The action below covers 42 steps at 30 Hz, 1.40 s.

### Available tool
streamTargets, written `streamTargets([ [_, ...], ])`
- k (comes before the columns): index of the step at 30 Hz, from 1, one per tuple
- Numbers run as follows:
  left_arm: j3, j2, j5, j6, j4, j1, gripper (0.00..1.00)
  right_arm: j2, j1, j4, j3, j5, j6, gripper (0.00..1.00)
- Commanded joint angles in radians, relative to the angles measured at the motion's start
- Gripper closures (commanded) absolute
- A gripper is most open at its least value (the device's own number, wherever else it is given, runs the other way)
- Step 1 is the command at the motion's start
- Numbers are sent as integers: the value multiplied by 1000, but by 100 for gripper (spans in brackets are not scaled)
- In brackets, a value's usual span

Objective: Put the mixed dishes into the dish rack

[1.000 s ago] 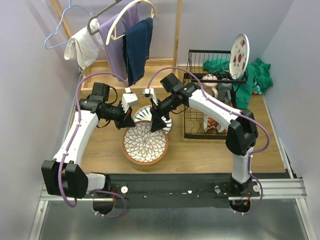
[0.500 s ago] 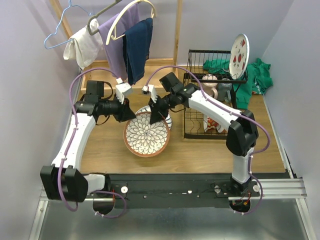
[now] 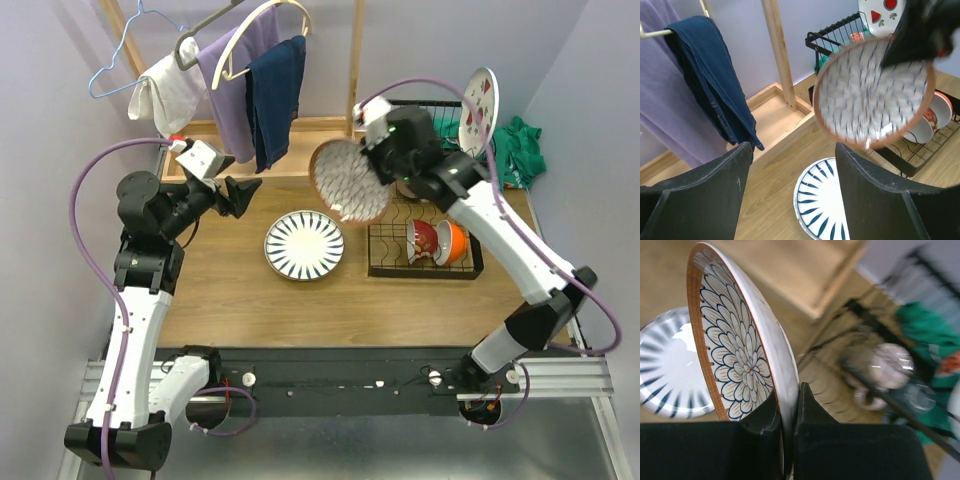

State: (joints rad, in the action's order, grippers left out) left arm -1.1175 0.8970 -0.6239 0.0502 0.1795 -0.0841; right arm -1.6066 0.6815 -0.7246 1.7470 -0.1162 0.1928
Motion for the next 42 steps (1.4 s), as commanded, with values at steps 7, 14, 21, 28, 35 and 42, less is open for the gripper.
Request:
streamTargets([
  [7,114,51,-7,-159,-170,3,24,56,-62,299,264,-796,190,99],
  [14,160,26,-10,-167,-193,-13,24,-159,-144,370,520,-1048,333,99],
  [21,186,-3,-11,-156,-181,-16,24,-246,-264,235,583,-1004,338,99],
  [28,226,-15,-10,-165,-186,-16,24,-266,-312,214,563,-968,349,99],
  [35,242,-12,-11,-164,-195,-14,24,-285,-316,151,562,-956,291,99],
  [42,252,-6,-11,-167,-202,-9,24,-292,-316,53,539,-942,206,99],
])
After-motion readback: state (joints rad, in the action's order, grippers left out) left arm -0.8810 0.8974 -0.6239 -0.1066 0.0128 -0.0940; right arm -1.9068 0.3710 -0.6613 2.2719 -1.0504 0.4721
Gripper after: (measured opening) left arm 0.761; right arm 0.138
